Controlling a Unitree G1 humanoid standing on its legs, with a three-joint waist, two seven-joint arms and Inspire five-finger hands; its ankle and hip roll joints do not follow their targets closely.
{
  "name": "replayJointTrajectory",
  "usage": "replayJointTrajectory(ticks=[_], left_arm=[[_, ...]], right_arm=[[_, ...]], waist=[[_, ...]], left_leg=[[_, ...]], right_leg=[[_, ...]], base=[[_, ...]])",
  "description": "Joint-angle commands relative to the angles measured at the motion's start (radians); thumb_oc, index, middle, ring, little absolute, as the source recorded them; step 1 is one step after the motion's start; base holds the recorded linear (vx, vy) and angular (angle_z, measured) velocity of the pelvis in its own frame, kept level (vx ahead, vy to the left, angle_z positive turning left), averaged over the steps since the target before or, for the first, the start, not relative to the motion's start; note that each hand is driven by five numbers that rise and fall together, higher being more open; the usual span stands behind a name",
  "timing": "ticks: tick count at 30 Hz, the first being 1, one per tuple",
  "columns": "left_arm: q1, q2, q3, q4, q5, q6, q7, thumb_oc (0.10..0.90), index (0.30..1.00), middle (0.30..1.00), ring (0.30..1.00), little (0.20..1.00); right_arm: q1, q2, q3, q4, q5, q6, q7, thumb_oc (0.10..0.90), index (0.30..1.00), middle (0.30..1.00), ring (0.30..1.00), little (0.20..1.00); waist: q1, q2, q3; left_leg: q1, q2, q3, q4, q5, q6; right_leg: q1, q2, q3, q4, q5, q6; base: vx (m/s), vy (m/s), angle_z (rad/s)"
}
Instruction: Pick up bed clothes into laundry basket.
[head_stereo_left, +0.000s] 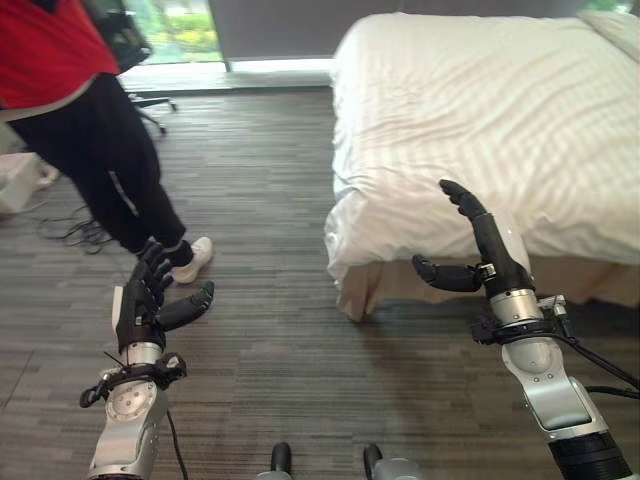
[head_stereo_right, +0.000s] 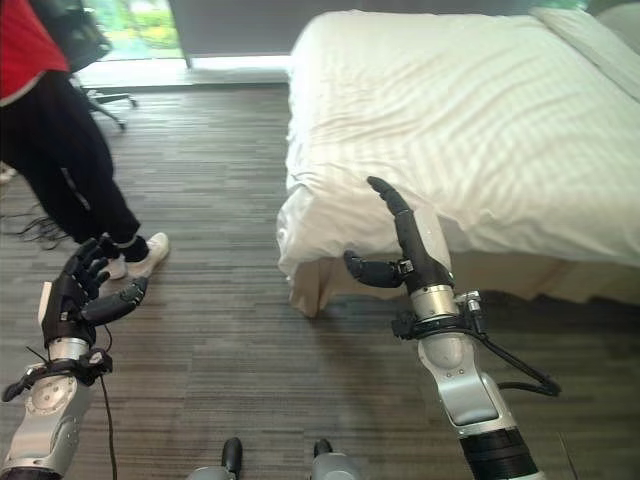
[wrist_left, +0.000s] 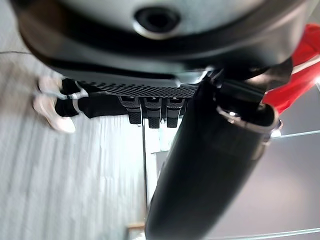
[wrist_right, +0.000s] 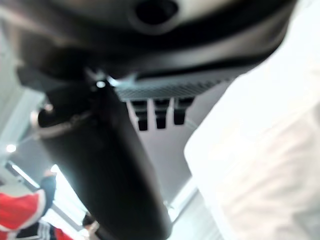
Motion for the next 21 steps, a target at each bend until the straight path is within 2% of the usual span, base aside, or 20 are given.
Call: replayJointTrajectory(ticks=[1, 4, 7, 9, 10, 11, 12, 13, 21], left_arm=[[-0.041, 0.097, 0.079, -0.074, 0.045, -0.094, 0.040, 0.800, 0.900, 0.900, 0.900, 0.900], [-0.005, 0.091, 0.105, -0.092, 0.047, -0.096, 0.031, 0.800, 0.900, 0.900, 0.900, 0.900], [0.000, 0.106, 0.120, -0.088, 0.044, -0.100, 0.029, 0.800, 0.900, 0.900, 0.900, 0.900], [-0.016, 0.140, 0.101, -0.080, 0.140, -0.083, 0.055, 0.800, 0.900, 0.900, 0.900, 0.900], [-0.011, 0.121, 0.121, -0.094, 0.121, -0.079, 0.058, 0.800, 0.900, 0.900, 0.900, 0.900], [0.080, 0.085, 0.204, -0.124, 0.078, -0.109, 0.035, 0.800, 0.900, 0.900, 0.900, 0.900], [0.111, 0.064, 0.237, -0.140, 0.032, -0.104, 0.014, 0.800, 0.900, 0.900, 0.900, 0.900], [0.099, 0.062, 0.234, -0.149, 0.014, -0.118, 0.014, 0.800, 0.900, 0.900, 0.900, 0.900], [0.091, -0.014, 0.176, -0.191, 0.060, -0.106, 0.010, 0.800, 0.900, 0.900, 0.900, 0.900]], right_arm=[[-0.142, 0.034, -0.043, -0.027, 0.031, -0.088, -0.068, 0.800, 0.900, 0.900, 0.900, 0.900], [-0.132, 0.042, -0.048, -0.033, 0.030, -0.081, -0.058, 0.800, 0.900, 0.900, 0.900, 0.900], [-0.070, 0.045, -0.072, -0.031, 0.039, -0.061, -0.049, 0.800, 0.900, 0.900, 0.900, 0.900], [-0.031, 0.051, -0.086, -0.024, 0.043, -0.048, -0.049, 0.800, 0.900, 0.900, 0.900, 0.900], [0.005, 0.060, -0.109, -0.052, 0.038, -0.041, -0.043, 0.800, 0.900, 0.900, 0.900, 0.900], [0.054, 0.055, -0.162, -0.068, 0.039, -0.050, -0.046, 0.800, 0.900, 0.900, 0.900, 0.900], [0.078, 0.055, -0.194, -0.066, 0.051, -0.053, -0.030, 0.800, 0.900, 0.900, 0.900, 0.900], [0.084, 0.062, -0.200, -0.057, 0.058, -0.052, -0.035, 0.800, 0.900, 0.900, 0.900, 0.900], [0.125, 0.048, -0.238, -0.024, -0.017, -0.056, -0.079, 0.800, 0.900, 0.900, 0.900, 0.900]], waist=[[0.013, -0.095, -0.056], [0.030, -0.085, -0.076], [0.043, -0.078, -0.088], [0.044, -0.073, -0.093], [0.048, -0.070, -0.096], [0.074, -0.065, -0.093], [0.083, -0.064, -0.108], [0.089, -0.064, -0.113], [0.126, -0.074, -0.157]], left_leg=[[0.008, -0.094, 0.039, 0.057, -0.162, -0.031], [0.020, -0.092, 0.042, 0.037, -0.159, -0.029], [0.022, -0.094, 0.033, 0.006, -0.130, -0.031], [0.023, -0.096, 0.023, -0.005, -0.123, -0.030], [0.021, -0.096, 0.018, -0.012, -0.120, -0.030], [0.026, -0.097, 0.003, -0.018, -0.120, -0.029], [0.023, -0.096, -0.008, -0.028, -0.122, -0.030], [0.021, -0.096, -0.014, -0.032, -0.120, -0.031], [0.021, -0.090, -0.039, -0.051, -0.114, -0.035]], right_leg=[[0.041, -0.083, -0.038, -0.104, 0.038, 0.074], [0.074, -0.091, -0.059, -0.154, 0.043, 0.077], [0.079, -0.098, -0.084, -0.170, 0.060, 0.084], [0.076, -0.099, -0.094, -0.173, 0.064, 0.089], [0.073, -0.101, -0.100, -0.177, 0.068, 0.092], [0.080, -0.104, -0.118, -0.182, 0.066, 0.092], [0.083, -0.106, -0.133, -0.192, 0.064, 0.097], [0.084, -0.107, -0.142, -0.195, 0.064, 0.099], [0.090, -0.112, -0.180, -0.214, 0.083, 0.110]], base=[[0.06, -0.031, 0.28], [0.10, -0.001, 0.04], [0.12, 0.036, 0.11], [0.09, 0.048, 0.25], [0.05, 0.043, 0.20], [0.15, 0.039, 0.23], [0.15, 0.035, 0.31], [0.11, 0.027, 0.40], [0.05, 0.030, 0.31]])
